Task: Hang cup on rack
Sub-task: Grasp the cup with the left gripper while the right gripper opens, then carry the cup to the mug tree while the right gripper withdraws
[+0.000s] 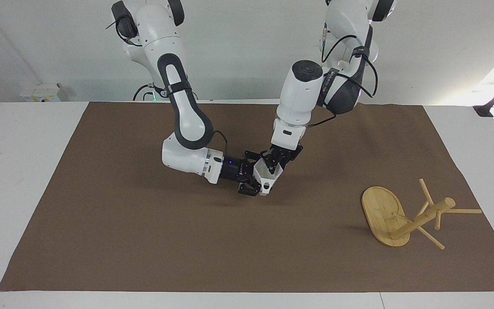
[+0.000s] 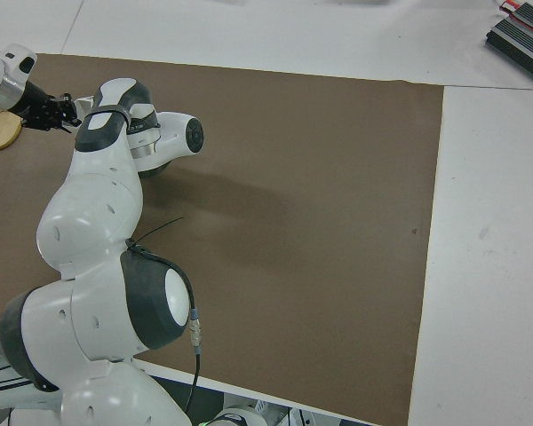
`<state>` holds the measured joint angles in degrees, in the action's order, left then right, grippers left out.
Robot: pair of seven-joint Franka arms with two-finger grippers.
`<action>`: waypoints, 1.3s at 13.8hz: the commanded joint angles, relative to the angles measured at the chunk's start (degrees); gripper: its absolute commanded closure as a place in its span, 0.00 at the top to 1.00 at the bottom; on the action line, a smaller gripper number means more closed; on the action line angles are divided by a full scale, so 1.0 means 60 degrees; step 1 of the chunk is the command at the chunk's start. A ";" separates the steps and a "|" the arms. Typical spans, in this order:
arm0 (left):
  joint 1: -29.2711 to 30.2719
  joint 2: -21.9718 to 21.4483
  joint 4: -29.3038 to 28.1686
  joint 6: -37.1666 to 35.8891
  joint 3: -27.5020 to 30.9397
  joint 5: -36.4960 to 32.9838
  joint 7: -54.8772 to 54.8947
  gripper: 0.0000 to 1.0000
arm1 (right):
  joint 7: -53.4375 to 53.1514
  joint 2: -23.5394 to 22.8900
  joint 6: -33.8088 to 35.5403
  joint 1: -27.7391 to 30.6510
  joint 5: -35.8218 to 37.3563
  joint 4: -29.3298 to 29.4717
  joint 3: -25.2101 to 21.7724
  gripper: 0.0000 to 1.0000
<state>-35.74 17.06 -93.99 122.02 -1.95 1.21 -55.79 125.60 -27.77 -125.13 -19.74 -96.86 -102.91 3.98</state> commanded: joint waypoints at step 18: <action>0.2218 -0.0895 -0.1849 0.3662 0.0487 -0.0422 -0.0956 0.00 | 0.0323 0.1521 0.4391 0.5236 0.6599 -0.0676 -0.0092 1.00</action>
<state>-24.67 14.92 -97.53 135.30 1.51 0.02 -60.69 128.26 -22.52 -98.16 10.47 -63.63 -105.63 2.81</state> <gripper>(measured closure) 0.965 0.000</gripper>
